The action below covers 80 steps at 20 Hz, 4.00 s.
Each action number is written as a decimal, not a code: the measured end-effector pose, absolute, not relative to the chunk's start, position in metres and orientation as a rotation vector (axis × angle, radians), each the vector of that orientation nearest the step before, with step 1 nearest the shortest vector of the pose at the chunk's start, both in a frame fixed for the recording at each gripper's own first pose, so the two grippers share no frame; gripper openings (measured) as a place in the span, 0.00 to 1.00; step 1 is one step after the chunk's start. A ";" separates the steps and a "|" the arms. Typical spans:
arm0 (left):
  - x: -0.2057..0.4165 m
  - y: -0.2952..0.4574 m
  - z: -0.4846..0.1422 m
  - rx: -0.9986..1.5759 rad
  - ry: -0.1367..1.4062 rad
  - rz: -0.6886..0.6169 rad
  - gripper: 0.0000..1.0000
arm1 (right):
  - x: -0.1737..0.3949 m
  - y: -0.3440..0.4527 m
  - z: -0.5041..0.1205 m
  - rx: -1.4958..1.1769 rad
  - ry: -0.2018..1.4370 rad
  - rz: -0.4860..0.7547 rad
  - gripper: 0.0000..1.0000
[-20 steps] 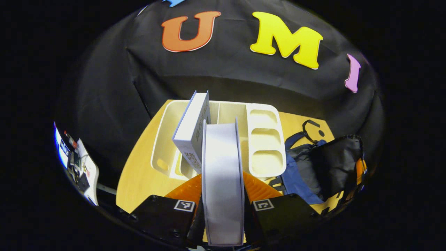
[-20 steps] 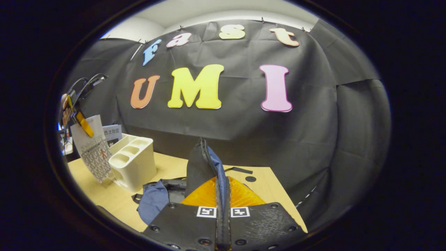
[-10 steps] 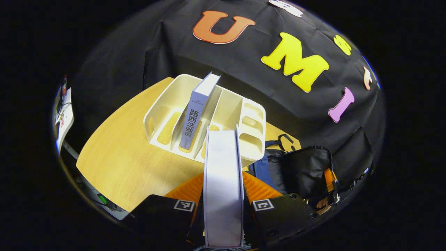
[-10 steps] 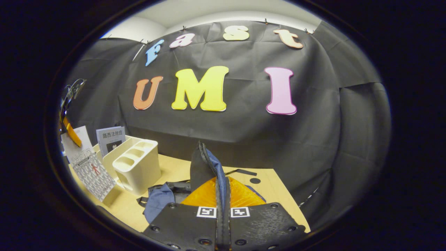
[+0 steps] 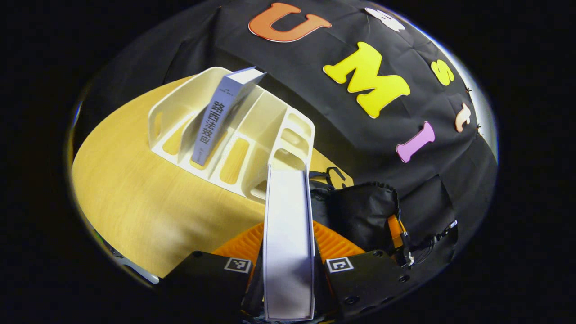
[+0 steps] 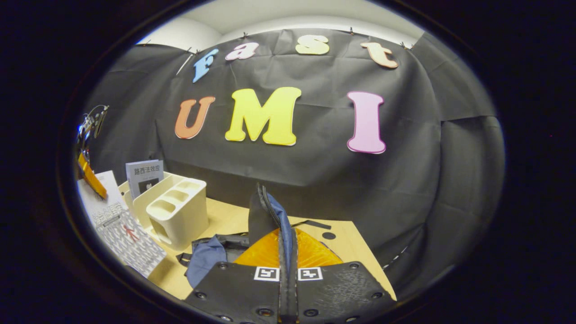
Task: Open the schoolbag, grab two books from the bookshelf and put them into the schoolbag.
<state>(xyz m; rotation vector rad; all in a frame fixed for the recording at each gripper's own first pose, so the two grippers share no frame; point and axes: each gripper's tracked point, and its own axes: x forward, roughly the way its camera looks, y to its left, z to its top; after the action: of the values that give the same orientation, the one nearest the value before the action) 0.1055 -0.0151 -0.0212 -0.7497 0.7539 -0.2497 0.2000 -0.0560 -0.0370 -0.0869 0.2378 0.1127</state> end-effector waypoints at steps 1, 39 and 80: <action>0.111 -0.028 -0.020 -0.763 0.748 -0.276 0.46 | 0.200 -0.057 -0.035 -0.094 0.233 0.111 0.00; 0.266 -0.330 -0.128 -1.055 0.542 -0.344 0.47 | 0.194 -0.067 0.019 -0.069 0.122 0.139 0.00; 0.202 0.029 0.016 -0.117 0.348 0.024 0.87 | 0.183 -0.063 -0.046 -0.026 0.260 -0.046 0.00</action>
<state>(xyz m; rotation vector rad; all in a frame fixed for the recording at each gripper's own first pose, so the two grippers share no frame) 0.2021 0.0285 0.0157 -0.1170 0.3484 0.0235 0.1827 -0.0633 -0.0459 -0.0258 0.2595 -0.0456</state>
